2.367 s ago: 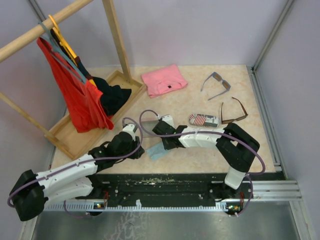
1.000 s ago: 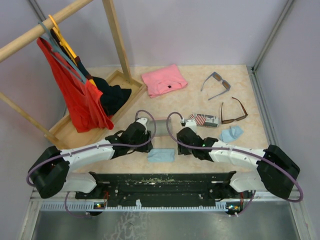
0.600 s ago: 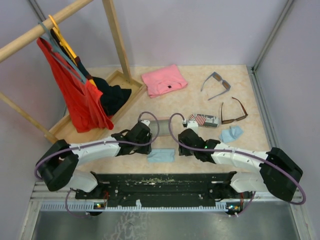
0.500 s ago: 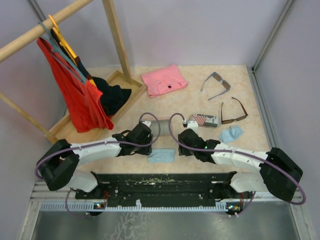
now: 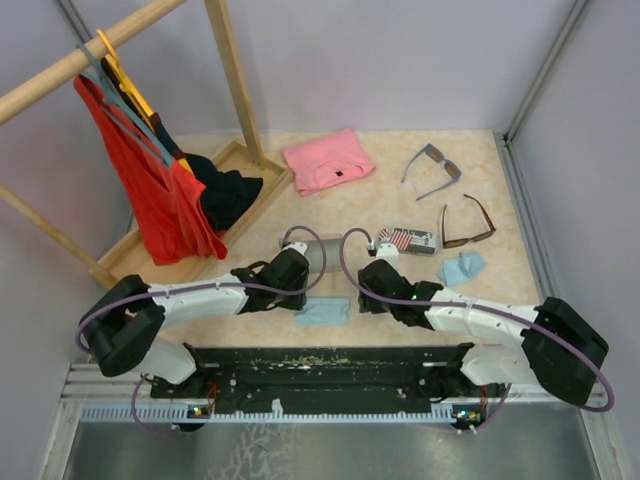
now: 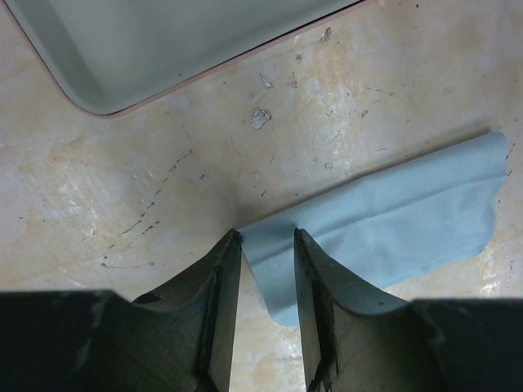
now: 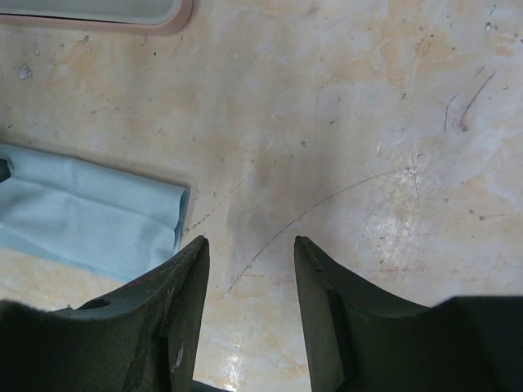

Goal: Organize the sunglasses
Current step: Pick up the glasses cleaning cloth from the center of the board.

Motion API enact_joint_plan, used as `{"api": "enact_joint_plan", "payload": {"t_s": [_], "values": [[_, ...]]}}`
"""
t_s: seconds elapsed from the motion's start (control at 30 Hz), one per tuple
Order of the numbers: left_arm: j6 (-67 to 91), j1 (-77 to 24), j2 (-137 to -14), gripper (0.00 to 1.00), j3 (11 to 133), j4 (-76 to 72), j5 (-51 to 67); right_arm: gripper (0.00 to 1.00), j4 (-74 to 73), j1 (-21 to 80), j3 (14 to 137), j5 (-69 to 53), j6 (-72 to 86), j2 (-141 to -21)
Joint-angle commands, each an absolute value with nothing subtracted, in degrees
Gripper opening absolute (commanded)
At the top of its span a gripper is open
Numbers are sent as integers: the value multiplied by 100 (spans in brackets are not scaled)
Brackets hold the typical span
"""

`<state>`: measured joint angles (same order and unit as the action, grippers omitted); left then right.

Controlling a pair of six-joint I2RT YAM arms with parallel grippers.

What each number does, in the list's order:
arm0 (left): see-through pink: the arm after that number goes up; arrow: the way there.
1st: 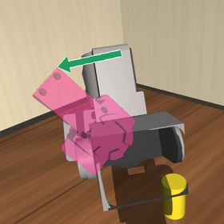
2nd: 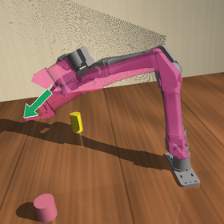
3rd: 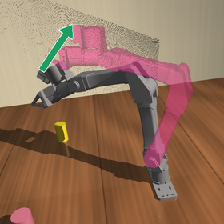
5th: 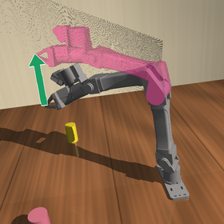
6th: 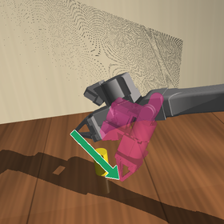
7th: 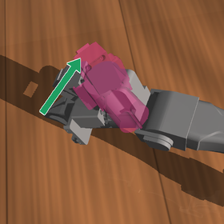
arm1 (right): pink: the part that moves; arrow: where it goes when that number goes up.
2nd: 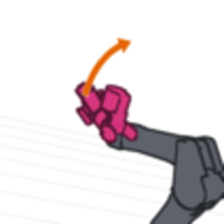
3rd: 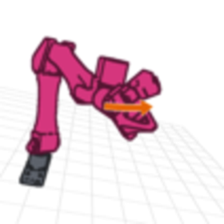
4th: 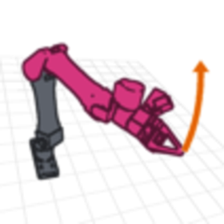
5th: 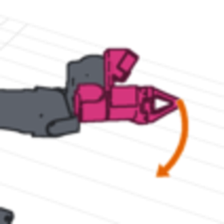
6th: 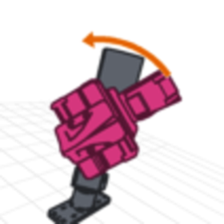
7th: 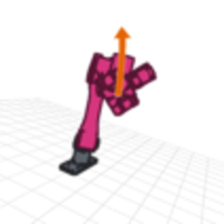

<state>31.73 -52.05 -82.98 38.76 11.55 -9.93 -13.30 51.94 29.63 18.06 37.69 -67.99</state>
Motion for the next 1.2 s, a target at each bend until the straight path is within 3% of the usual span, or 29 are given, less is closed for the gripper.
{"api": "enact_joint_plan", "payload": {"t_s": [0.0, 0.23, 0.73, 1.0, 1.17], "values": [[3284, -5371, -8576, 38, 3907, 1459, -1048, 46, -1189, 5146, 2903, 1901, 3823, -6610], [3524, -5673, -8661, 36, 3871, 1696, -1397, 46, -1157, 5133, 2873, 1898, 3823, -6611], [3697, -5713, -8584, 1, 3524, 1405, -1646, 46, 45, 5133, 2237, 1347, 3909, -6327], [3810, -5713, -8383, 0, 3229, 1293, -1510, 49, 1244, 5133, 1836, 1253, 4412, -6431], [3841, -5725, -8318, 0, 3186, 1276, -1467, 50, 1082, 5133, 2160, 1127, 4609, -6934]]}}
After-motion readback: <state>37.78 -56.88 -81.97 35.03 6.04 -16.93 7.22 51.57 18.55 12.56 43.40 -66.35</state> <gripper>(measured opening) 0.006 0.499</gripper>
